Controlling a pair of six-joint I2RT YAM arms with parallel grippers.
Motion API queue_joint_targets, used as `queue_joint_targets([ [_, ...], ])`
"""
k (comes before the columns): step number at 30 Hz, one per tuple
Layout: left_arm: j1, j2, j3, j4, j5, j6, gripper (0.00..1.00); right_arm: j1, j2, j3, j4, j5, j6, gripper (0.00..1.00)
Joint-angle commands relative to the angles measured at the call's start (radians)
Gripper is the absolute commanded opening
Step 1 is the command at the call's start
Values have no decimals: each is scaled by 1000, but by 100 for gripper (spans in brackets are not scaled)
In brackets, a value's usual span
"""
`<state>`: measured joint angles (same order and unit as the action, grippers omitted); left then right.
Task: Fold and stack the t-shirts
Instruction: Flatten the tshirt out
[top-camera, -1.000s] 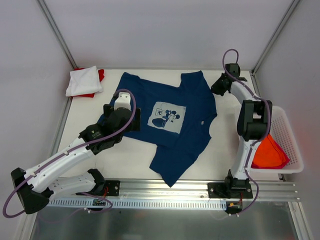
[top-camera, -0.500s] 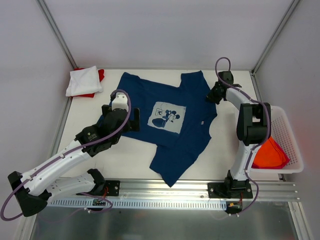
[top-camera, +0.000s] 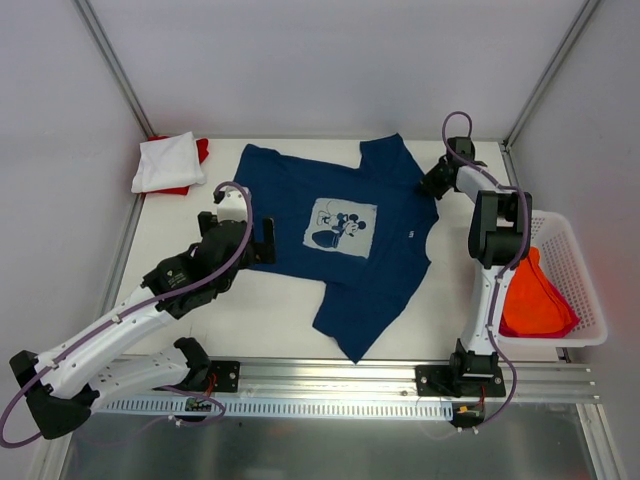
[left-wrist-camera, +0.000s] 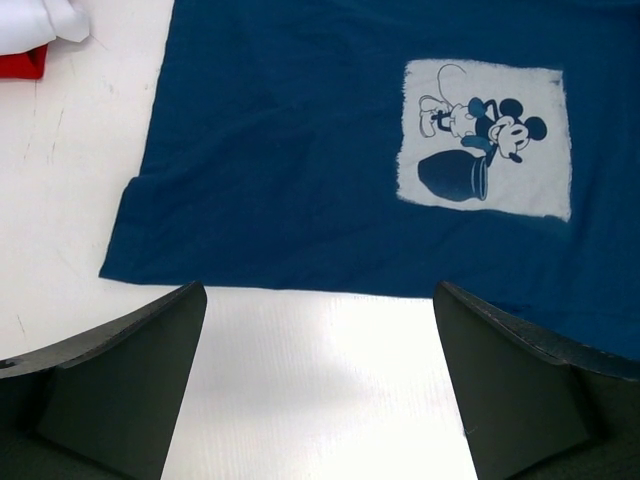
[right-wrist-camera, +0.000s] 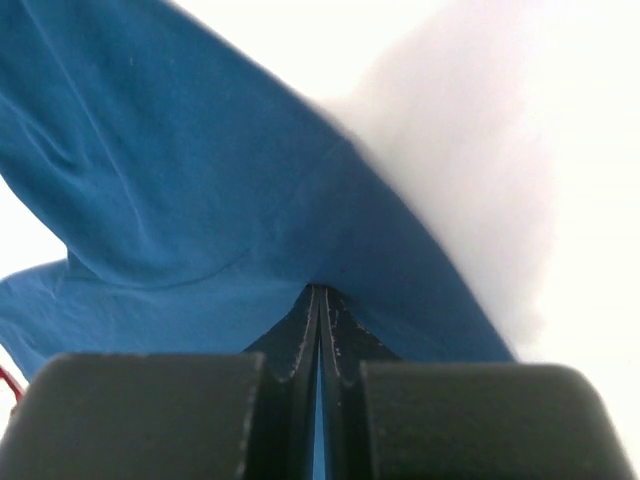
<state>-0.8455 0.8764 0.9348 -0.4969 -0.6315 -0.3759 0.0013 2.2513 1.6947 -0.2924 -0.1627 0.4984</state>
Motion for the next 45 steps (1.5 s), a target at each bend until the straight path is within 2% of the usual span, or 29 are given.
queue_joint_targets([
  [1,-12,-16,-7,20,-19,2,99,-41,40,77,-34,20,14,0],
  [9,-12,32,12,20,-28,3,99,-50,152,273,-94,-8,8,1],
  [12,-12,45,9,23,-20,-6,99,-47,217,362,-90,-44,20,0],
  [17,-10,94,1,44,-92,15,99,-32,304,584,-65,-158,-12,1],
  [18,-10,104,5,61,-112,25,99,-30,298,594,-68,-181,-21,28],
  [19,-9,124,9,67,-132,34,99,-27,275,588,-67,-208,-26,44],
  [20,-6,131,13,78,-154,51,99,-21,190,567,-65,-210,-35,68],
  [22,2,141,25,115,-148,66,99,-12,60,424,-32,-204,-72,92],
  [23,6,141,29,127,-139,72,99,-3,-12,368,-25,-184,-86,98],
  [24,9,139,30,138,-117,74,99,-3,-161,277,-46,-169,-113,100],
  [26,13,124,30,178,-94,86,99,28,-305,202,-83,-129,-136,99],
  [27,16,119,21,195,-80,94,99,40,-446,163,-108,-120,-147,99],
  [29,26,108,3,263,-73,129,99,96,-582,42,-197,-57,-168,99],
  [30,57,105,-20,279,-63,129,99,117,-708,-1,-227,-34,-175,99],
  [32,111,95,-45,284,19,91,99,181,-845,-175,-294,63,-158,99],
  [33,181,85,-83,284,57,68,99,201,-992,-255,-277,81,-153,99],
  [34,222,55,-111,284,138,-8,99,221,-1065,-415,-266,121,-141,99],
  [36,310,6,-216,277,237,-117,99,262,-1230,-598,-205,167,-71,99],
  [37,369,-51,-262,287,316,-206,99,299,-1419,-701,-179,260,-43,99],
  [38,378,-78,-302,305,332,-230,99,319,-1517,-897,-156,296,-14,99],
  [40,378,-140,-413,359,354,-268,99,365,-1747,-1051,-174,372,81,99],
  [41,378,-151,-441,374,372,-274,99,380,-1794,-1140,-212,385,122,99],
  [42,378,-154,-482,392,380,-276,99,393,-1826,-1167,-302,397,140,100],
  [45,378,-116,-524,408,415,-271,99,445,-1851,-1233,-425,391,186,99],
])
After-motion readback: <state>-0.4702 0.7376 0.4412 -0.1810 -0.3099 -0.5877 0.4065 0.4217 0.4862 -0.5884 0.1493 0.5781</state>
